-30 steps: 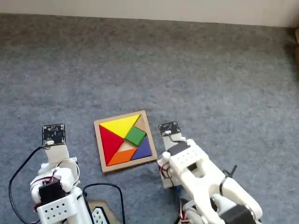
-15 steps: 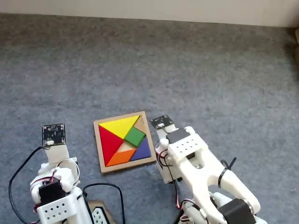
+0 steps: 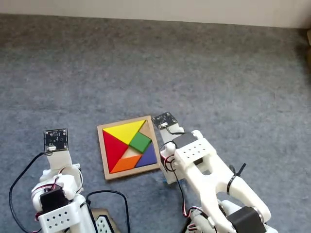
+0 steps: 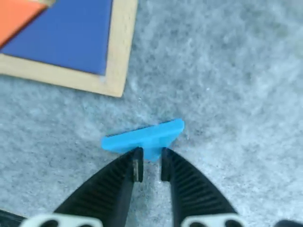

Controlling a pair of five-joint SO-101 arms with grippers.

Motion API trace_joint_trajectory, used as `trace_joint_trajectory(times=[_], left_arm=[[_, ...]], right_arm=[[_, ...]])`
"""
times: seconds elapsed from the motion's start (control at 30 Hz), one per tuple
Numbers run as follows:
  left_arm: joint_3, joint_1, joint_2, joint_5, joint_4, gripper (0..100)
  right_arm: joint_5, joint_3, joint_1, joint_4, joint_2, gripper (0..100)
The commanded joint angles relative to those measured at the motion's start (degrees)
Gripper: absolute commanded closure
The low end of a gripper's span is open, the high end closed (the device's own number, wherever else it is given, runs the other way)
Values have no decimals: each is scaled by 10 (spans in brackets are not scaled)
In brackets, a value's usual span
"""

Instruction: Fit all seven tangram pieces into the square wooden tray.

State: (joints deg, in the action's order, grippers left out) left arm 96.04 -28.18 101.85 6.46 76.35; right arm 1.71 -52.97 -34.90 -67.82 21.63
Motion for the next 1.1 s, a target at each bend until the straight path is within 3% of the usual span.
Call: trace_joint_trajectory(times=[0.0,0.1,0.27,0.47,0.7,0.93,1.07], left_arm=[[12,-6,23,4,2,994],[12,-6,23,4,2,994],[12,-6,23,4,2,994],[12,-6,23,4,2,994],[12,-6,23,4,2,994],[12,-6,23,4,2,994],[12,-6,23,4,2,994]], right_arm=[[7,22,1,7,5,809],[-11,20,-1,7,4,758],[-106,20,-32,11,4,758],[-150,19,-74,11,-1,758],[-155,24,-74,48,-111,762],[-149,25,-75,39,-131,887],[-122,25,-73,39,-131,891]])
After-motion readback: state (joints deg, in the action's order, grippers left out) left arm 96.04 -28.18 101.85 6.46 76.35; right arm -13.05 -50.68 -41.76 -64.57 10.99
